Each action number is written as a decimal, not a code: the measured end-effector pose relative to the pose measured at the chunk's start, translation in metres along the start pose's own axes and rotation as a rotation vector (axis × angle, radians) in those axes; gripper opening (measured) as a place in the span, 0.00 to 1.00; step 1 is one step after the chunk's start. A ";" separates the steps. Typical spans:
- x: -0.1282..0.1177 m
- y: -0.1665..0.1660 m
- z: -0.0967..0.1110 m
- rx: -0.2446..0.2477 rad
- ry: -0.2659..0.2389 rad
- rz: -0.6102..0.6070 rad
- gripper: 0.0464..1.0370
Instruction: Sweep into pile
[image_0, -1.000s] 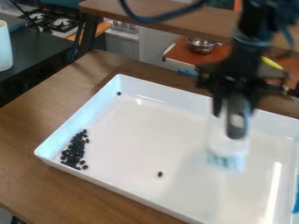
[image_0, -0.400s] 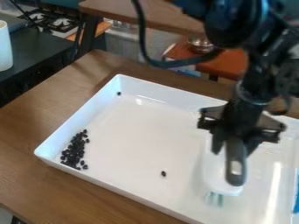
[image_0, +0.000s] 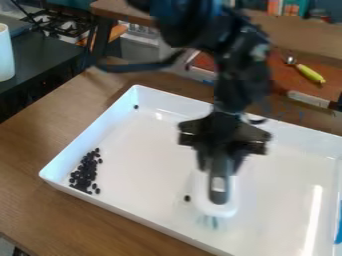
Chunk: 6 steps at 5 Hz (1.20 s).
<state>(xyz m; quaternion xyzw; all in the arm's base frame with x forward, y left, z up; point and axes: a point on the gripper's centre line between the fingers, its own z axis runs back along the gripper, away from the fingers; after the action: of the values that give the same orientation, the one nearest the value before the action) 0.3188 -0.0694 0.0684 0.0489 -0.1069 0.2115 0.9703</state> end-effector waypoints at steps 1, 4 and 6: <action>0.001 0.044 -0.002 -0.002 0.039 0.019 0.45; 0.002 0.040 0.049 -0.122 0.001 -0.001 0.45; 0.011 -0.047 0.073 -0.193 -0.002 -0.038 0.45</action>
<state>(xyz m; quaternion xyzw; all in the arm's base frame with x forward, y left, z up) 0.3340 -0.1177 0.1399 -0.0428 -0.1266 0.1817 0.9742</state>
